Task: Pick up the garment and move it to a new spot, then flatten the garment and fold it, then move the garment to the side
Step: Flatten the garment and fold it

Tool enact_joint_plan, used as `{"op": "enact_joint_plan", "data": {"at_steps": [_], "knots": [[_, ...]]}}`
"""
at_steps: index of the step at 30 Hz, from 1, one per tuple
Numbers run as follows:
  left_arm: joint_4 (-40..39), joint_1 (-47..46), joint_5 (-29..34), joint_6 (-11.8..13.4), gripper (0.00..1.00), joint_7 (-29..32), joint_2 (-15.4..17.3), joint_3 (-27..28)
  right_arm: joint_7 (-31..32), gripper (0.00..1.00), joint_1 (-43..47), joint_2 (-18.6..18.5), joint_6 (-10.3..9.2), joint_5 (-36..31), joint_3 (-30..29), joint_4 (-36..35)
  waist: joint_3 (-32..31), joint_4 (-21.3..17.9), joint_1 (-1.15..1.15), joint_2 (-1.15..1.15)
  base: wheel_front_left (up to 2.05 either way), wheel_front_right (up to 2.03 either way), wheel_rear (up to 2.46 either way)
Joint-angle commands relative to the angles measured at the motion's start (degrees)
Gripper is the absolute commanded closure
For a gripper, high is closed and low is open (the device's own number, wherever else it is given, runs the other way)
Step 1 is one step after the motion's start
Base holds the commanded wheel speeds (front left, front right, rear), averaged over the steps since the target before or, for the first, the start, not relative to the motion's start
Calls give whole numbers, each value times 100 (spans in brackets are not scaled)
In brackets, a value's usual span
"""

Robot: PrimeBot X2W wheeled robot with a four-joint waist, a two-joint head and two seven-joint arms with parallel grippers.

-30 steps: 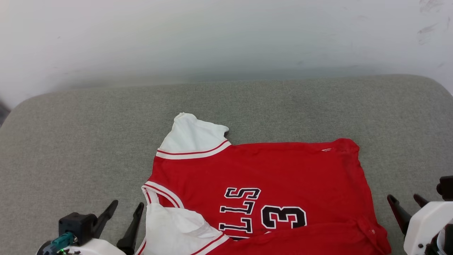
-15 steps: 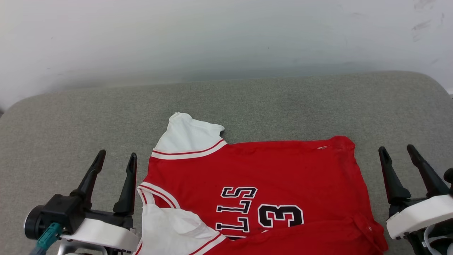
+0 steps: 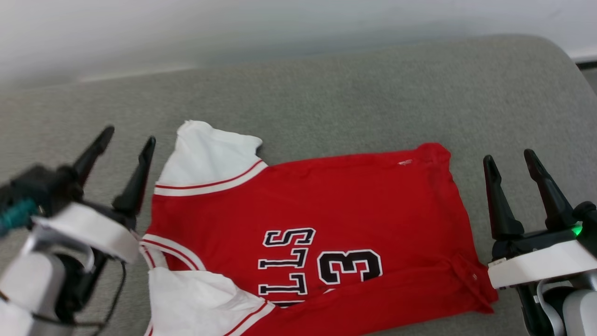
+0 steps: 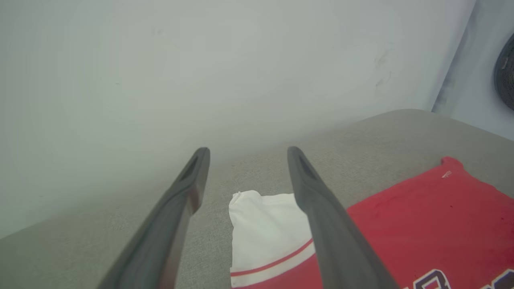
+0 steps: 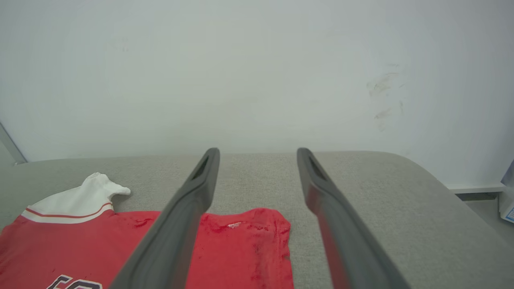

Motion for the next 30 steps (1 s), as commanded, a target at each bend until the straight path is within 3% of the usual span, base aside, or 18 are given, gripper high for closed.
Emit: {"op": "enact_joint_plan", "data": {"at_steps": [1,8,13,18,22,30], "knots": [[86,-346,-99,-104,0,267,139,38,-62,0,-131,50,-2,-28,49,-17,392,-312,0,0,0,0,0],[834,-1866,-748,-489,0,2273,858,-294,-260,0,-353,198,-2,-64,200,107,926,-702,0,0,0,0,0],[1333,-2686,-1354,-534,0,3969,1173,-607,-390,0,-481,294,-2,-51,414,265,1179,-946,0,0,0,0,0],[1703,-3162,-1621,-539,0,5107,1384,-791,-492,0,-594,359,-2,-48,563,425,1396,-1166,0,0,0,0,0],[1879,-3406,-1689,-499,0,5626,1532,-863,-551,0,-641,399,-2,-37,597,538,1543,-1281,0,0,0,0,0],[2045,-3582,-1547,-330,0,5894,1667,-927,-661,0,-758,505,-2,-29,745,706,1837,-1400,0,0,0,0,0]]}}
